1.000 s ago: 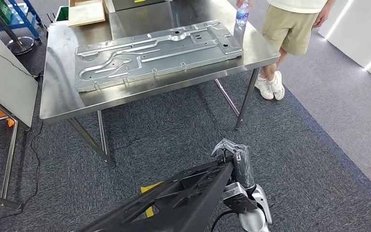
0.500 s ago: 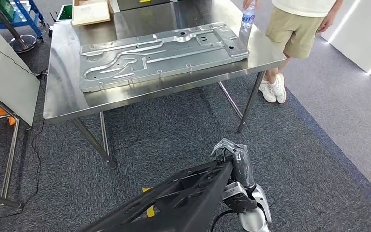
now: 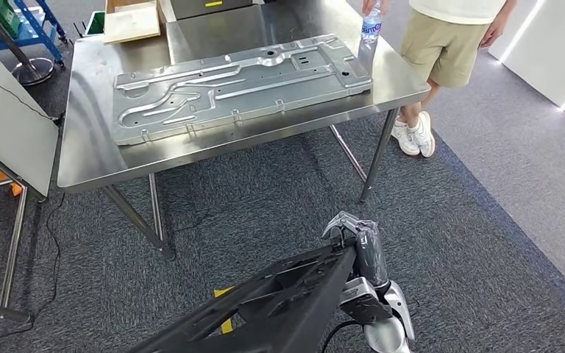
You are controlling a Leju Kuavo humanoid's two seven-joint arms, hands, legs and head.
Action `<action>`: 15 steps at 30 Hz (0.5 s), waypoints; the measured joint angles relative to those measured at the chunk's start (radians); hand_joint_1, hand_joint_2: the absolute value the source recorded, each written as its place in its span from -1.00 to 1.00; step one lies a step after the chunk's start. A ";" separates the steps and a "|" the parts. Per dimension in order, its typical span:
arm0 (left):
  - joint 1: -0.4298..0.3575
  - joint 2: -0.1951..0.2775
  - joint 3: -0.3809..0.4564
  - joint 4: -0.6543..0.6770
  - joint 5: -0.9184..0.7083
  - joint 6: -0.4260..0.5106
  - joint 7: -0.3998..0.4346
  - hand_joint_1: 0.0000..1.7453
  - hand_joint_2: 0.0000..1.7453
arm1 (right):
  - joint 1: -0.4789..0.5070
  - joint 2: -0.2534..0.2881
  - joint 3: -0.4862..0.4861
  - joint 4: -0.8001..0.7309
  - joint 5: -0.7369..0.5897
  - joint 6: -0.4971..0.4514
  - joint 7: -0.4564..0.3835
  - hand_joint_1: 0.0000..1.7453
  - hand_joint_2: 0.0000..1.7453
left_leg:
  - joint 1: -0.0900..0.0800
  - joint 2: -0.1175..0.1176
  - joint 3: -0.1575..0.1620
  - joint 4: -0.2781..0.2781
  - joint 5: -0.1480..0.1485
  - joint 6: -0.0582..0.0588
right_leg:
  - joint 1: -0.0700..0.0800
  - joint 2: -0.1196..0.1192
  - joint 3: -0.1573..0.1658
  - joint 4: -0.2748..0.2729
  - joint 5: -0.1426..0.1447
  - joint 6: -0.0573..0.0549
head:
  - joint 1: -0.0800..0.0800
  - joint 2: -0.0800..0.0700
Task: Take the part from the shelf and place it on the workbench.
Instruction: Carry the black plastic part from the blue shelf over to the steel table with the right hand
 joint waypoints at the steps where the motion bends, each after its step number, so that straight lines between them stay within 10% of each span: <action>1: 0.000 0.001 0.000 0.000 0.000 0.000 0.000 -1.00 -1.00 | 0.000 0.000 0.000 0.000 0.000 0.000 0.000 1.00 -1.00 | -0.003 0.000 0.006 -0.014 -0.003 0.004 | 0.000 0.000 0.000 -0.002 0.000 0.005 | 0.000 0.000; 5: 0.002 0.000 0.000 0.000 0.000 0.000 -0.001 -1.00 -1.00 | 0.000 0.000 0.000 -0.002 0.000 0.000 -0.002 1.00 -1.00 | 0.005 0.000 0.028 -0.053 0.011 0.018 | 0.002 -0.002 0.000 0.014 -0.017 0.028 | 0.000 0.000; 10: 0.003 -0.001 0.000 0.000 0.000 0.000 -0.001 -1.00 -1.00 | 0.007 -0.002 -0.002 -0.003 -0.002 -0.001 -0.003 1.00 -1.00 | 0.003 0.002 0.037 -0.056 0.008 0.026 | 0.002 -0.002 -0.120 0.240 -0.103 0.033 | 0.000 0.000; 15: 0.004 -0.003 0.000 0.000 0.000 0.000 -0.001 -1.00 -1.00 | 0.008 -0.002 -0.002 -0.003 -0.002 -0.001 -0.002 1.00 -1.00 | -0.001 -0.002 0.036 -0.023 -0.019 0.010 | 0.002 0.000 -0.025 0.018 0.019 0.024 | 0.000 0.000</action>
